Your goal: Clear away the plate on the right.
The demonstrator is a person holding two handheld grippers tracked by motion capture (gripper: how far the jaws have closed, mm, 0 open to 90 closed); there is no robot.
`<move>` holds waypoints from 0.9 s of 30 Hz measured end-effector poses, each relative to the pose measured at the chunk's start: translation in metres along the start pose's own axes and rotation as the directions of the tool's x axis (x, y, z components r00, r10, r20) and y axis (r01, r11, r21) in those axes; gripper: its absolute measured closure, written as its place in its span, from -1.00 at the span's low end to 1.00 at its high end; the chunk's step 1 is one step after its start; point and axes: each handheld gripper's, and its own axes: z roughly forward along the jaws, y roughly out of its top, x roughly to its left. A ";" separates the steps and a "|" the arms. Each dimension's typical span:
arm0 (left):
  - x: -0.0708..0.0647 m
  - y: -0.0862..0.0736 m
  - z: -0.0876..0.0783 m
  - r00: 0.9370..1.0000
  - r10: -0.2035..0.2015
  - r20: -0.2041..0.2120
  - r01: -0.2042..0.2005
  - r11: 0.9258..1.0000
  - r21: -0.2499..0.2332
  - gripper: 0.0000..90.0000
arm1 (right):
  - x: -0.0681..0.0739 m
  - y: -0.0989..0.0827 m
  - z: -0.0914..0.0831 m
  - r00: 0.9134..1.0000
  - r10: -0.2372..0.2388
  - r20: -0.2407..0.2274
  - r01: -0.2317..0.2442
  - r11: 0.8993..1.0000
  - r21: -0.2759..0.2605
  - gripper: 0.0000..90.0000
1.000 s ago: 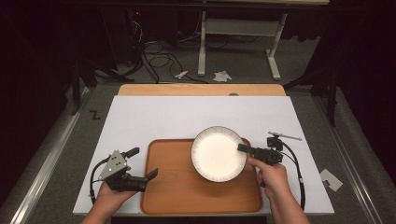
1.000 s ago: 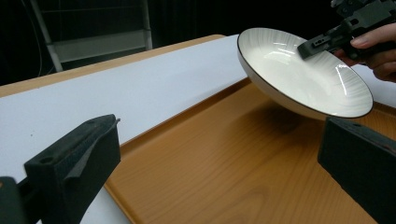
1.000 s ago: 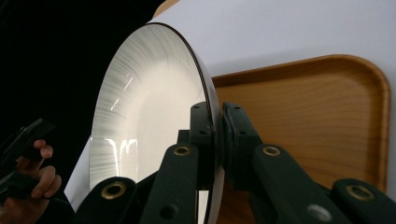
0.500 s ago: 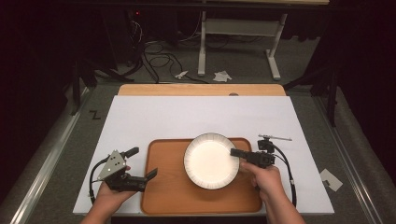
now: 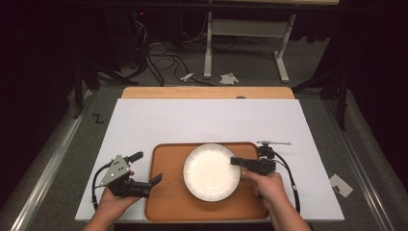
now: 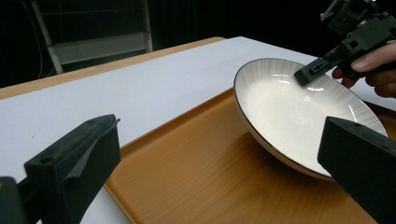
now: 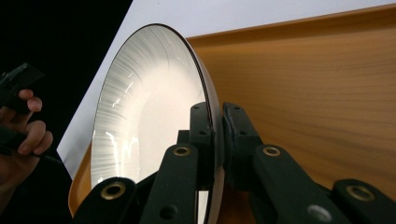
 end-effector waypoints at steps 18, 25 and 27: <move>0.000 0.000 0.000 1.000 0.002 0.004 -0.002 1.000 0.001 -0.99 | 0.005 -0.003 0.010 0.998 -0.048 0.029 0.046 0.997 0.068 0.84; 0.000 0.000 0.000 1.000 0.004 0.007 -0.004 1.000 0.004 -0.99 | 0.001 -0.003 0.012 0.998 -0.042 0.036 0.039 0.996 0.084 0.83; 0.000 0.000 0.000 1.000 0.003 0.009 -0.003 1.000 0.005 -0.99 | 0.000 -0.003 0.012 0.999 -0.040 0.037 0.037 0.996 0.086 0.83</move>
